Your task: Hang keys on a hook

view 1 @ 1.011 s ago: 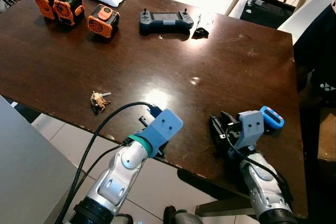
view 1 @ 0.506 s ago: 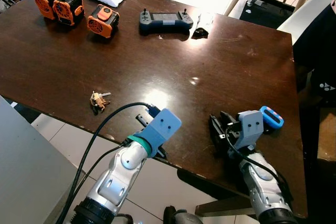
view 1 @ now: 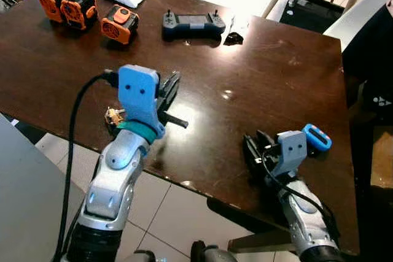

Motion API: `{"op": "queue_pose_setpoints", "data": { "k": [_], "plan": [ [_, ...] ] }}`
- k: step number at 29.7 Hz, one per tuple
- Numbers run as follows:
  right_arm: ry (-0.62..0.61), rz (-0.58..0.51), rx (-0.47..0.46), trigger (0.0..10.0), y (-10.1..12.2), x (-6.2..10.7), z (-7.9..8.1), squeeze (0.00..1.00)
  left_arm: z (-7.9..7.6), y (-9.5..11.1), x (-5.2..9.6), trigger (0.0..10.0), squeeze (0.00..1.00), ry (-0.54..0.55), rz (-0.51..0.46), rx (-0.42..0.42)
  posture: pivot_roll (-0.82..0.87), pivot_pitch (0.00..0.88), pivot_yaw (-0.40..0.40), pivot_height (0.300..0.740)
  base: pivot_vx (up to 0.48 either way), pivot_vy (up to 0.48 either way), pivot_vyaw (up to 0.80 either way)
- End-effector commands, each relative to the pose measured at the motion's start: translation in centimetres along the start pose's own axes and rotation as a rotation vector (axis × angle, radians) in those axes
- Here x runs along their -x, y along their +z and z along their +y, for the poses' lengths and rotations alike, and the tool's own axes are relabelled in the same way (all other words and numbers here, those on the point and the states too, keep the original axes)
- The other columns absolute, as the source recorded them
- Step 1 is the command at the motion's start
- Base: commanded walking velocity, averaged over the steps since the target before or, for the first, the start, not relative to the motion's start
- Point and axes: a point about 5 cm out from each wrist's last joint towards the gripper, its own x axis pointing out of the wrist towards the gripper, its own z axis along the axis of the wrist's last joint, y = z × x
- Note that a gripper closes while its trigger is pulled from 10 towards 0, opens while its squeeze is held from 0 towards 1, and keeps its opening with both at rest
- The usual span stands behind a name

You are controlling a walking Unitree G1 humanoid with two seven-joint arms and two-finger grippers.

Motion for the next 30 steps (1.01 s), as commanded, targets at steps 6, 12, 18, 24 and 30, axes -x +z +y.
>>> {"op": "queue_pose_setpoints", "data": {
  "k": [6, 12, 18, 24, 30],
  "plan": [
    [0.022, 0.113, -0.016, 10.0, -2.3, 1.2, 0.7, 0.00, 0.1, -1.5, 0.8, 10.0, 0.00, 0.047, 0.069, -0.025, -0.03, 0.173, -0.018, 0.740, 0.000, 0.000, 0.00],
    [0.003, 0.046, -0.011, 10.0, -1.3, 1.4, 1.0, 0.00, 1.0, -3.9, 3.1, 10.0, 0.00, 0.110, 0.136, -0.101, -0.04, 0.168, -0.019, 0.740, 0.000, 0.000, 0.00],
    [0.007, -0.019, -0.022, 10.0, 0.0, 0.9, 1.9, 0.00, 0.5, -5.0, 3.9, 10.0, 0.00, 0.073, 0.187, -0.170, -0.04, 0.164, -0.023, 0.740, 0.000, 0.000, 0.00],
    [0.026, 0.000, -0.012, 10.0, -0.5, 0.8, 2.1, 0.00, -0.8, -4.4, 3.3, 10.0, 0.00, -0.021, 0.072, -0.465, -0.04, 0.163, -0.025, 0.740, 0.000, 0.000, 0.00],
    [0.018, 0.028, -0.009, 10.0, -1.0, 1.2, 2.0, 0.00, -2.9, -6.5, 4.2, 10.0, 1.00, -0.189, 0.165, -0.480, -0.04, 0.172, -0.020, 0.740, 0.000, 0.000, 0.00]
  ]
}}
